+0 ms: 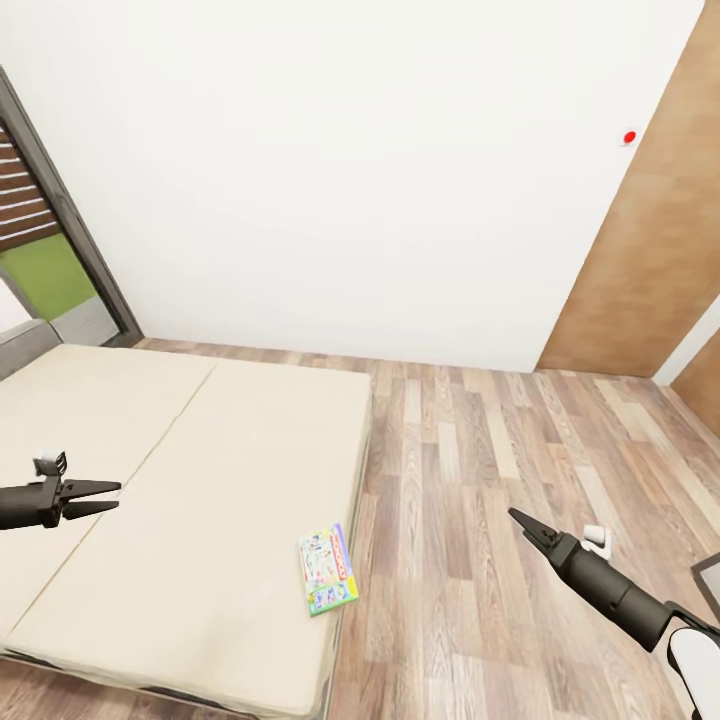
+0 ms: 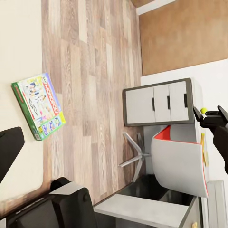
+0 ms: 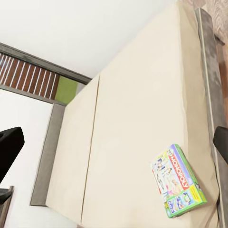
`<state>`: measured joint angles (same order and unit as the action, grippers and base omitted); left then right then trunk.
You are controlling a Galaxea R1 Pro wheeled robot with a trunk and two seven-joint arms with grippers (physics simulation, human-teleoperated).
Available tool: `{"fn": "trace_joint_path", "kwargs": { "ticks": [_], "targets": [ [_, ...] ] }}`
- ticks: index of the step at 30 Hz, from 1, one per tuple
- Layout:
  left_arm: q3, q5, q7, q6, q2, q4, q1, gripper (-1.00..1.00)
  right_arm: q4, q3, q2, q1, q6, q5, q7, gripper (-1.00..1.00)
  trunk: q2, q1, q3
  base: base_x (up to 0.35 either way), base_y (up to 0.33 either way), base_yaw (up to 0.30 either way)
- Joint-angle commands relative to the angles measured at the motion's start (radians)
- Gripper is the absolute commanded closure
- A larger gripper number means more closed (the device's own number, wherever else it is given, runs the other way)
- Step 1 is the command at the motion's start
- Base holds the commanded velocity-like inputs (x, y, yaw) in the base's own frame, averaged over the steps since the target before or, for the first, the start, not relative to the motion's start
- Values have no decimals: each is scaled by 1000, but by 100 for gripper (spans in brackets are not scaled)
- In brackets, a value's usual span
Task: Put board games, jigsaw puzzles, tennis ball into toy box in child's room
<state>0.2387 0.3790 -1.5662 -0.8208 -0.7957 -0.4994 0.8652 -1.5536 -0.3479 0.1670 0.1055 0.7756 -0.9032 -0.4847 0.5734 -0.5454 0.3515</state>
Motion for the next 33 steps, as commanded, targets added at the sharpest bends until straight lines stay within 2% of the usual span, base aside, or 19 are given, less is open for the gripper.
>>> {"fn": "trace_joint_path", "kwargs": {
  "ticks": [1,20,33],
  "targets": [
    [7,3,-5,-11,-1,1,2,-100,0,-2,0,1,7,-2,-2,-100,1,0,1,0,0,11],
    [7,5,-5,-11,-1,1,2,-100,0,-2,-1,1,7,-1,-2,-100,1,0,-23,0,0,-104],
    [7,5,-5,-11,0,0,2,-100,0,-1,-1,1,6,-1,-2,-100,1,0,-26,0,0,-23]
  ]
}}
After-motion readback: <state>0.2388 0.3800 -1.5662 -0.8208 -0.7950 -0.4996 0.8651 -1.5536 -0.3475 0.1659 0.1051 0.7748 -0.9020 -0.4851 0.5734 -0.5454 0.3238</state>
